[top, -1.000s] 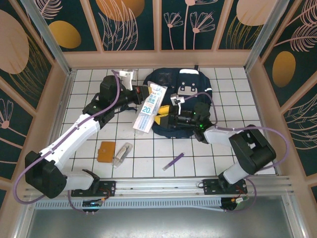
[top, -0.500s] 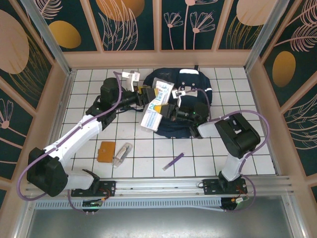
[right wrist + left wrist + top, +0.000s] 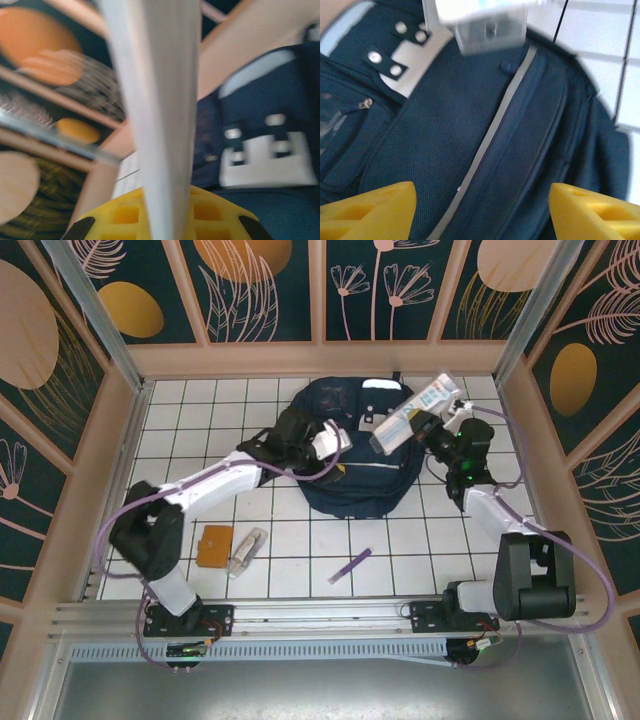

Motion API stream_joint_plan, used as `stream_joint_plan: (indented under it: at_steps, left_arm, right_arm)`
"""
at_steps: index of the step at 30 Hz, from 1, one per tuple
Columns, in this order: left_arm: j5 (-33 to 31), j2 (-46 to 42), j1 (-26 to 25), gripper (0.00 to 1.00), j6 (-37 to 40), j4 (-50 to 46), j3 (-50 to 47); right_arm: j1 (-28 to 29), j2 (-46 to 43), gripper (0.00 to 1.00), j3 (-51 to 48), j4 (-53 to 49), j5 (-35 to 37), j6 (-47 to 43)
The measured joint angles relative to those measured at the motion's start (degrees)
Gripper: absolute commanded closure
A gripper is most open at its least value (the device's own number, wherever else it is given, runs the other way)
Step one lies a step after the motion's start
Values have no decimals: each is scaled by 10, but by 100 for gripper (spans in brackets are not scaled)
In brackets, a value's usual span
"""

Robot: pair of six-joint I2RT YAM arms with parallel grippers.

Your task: Pack books, pencil case, and school supplies into a backpack

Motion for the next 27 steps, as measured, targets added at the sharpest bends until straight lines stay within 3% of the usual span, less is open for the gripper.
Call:
stream_joint_plan:
  at_steps: [4,10,20,27]
  left_arm:
    - [-44,58,-5,26,77,-24,20]
    - [-125,113,-9,26,94,-6,37]
    - [-51,117,-7,19,149,10,25]
    - [-40,112,-7,19,184,6,23]
  right_arm:
    - [-49,-10,100,8,-108,21,-14]
    - [-61,-43,100,1,-168,23,-28]
    - [-78,-61,100,0,-200,10,-54]
    - [-85,-64,100,-3,-204,-5,-63]
